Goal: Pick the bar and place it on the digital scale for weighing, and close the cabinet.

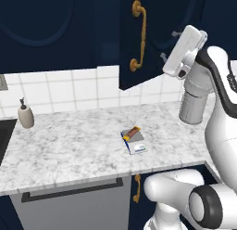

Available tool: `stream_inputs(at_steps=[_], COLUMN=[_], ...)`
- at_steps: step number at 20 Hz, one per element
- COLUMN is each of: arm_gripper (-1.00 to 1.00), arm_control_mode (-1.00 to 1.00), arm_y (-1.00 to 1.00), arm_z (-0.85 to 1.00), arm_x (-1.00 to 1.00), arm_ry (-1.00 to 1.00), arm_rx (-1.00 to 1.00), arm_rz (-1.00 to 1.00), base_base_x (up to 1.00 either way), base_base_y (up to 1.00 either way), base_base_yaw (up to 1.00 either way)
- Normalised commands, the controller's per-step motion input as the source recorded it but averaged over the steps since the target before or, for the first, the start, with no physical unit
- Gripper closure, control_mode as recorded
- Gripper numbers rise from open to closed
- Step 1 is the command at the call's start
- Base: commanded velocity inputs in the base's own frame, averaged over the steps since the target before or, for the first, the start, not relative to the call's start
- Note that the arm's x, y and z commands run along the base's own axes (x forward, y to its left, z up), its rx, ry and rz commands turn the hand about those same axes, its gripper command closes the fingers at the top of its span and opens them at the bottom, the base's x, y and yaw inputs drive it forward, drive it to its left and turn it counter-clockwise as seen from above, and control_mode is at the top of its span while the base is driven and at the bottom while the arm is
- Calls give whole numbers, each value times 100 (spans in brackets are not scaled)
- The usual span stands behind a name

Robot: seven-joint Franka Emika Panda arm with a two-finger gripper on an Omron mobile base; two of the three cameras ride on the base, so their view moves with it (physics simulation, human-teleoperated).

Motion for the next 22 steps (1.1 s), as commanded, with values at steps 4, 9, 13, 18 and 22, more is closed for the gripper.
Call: stream_inputs(at_steps=[4,9,13,18,22], arm_gripper=[-100,-100,-100,-100,-100], arm_control_mode=[-100,-100,-100,-100,-100], arm_y=[3,0,-6,-11,-10], arm_z=[0,0,0,0,0], arm_x=[89,84,76,68,54], arm_ry=[2,5,5,4,0], arm_rx=[-4,0,0,0,0], arm_rz=[-23,-14,-10,-6,-2], base_base_x=[0,0,0,0,0], base_base_y=[0,0,0,0,0], base_base_yaw=[0,0,0,0,0])
